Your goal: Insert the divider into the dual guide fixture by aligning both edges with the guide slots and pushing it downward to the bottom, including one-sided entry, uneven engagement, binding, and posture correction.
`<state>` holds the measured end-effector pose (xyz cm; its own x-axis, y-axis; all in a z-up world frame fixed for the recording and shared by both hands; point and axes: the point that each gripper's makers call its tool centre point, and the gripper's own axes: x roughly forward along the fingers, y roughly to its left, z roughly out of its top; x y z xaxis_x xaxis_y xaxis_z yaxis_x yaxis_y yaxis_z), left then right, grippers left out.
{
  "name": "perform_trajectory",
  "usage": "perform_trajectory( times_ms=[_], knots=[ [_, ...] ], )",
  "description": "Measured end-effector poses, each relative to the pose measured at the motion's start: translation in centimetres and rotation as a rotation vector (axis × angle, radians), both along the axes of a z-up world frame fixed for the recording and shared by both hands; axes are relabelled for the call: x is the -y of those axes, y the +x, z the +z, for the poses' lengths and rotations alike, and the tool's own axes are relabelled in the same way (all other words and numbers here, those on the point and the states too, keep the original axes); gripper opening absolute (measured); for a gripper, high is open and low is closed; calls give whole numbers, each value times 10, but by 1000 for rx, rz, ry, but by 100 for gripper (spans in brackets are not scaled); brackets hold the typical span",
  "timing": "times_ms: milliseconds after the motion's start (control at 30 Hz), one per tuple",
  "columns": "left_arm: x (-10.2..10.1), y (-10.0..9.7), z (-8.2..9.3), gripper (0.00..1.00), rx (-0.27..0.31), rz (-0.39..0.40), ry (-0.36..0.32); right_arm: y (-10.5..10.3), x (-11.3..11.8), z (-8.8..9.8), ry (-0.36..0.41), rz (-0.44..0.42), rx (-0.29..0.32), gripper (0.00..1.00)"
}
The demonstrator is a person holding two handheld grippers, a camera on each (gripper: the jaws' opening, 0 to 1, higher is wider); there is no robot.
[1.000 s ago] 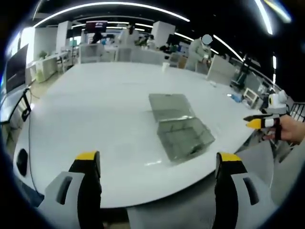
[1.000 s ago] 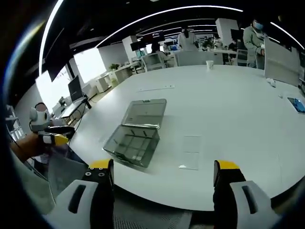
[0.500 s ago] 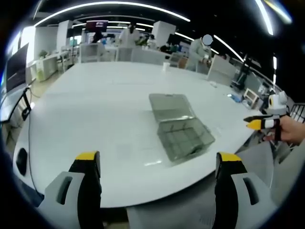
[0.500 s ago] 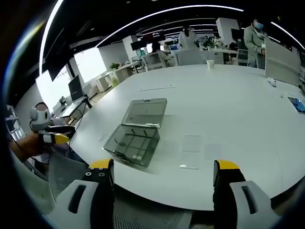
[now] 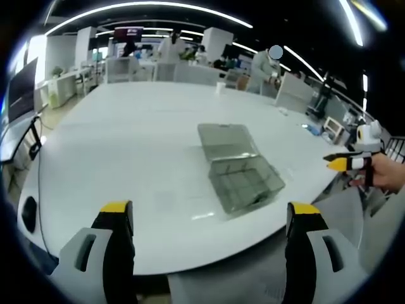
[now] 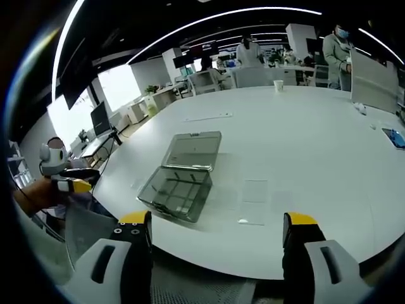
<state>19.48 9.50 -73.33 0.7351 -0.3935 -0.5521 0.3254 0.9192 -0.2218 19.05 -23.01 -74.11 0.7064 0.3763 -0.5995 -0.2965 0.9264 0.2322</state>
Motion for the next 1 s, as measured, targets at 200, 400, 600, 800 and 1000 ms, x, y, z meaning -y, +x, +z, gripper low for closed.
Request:
perform_trajectory(
  times_ms=[200,400,600,800,1000],
  knots=[
    [0,0,0,99,-1,-2,5,-1,0,0,4,-1,-1,83],
    [0,0,0,99,-2,-1,6,0,0,1,4,0,5,83],
    [0,0,0,99,-3,-1,4,0,0,2,8,0,4,83],
    [0,0,0,98,-6,-3,1,0,0,2,6,1,2,83],
    [1,1,0,98,-9,-4,1,0,0,2,6,2,4,83]
  ],
)
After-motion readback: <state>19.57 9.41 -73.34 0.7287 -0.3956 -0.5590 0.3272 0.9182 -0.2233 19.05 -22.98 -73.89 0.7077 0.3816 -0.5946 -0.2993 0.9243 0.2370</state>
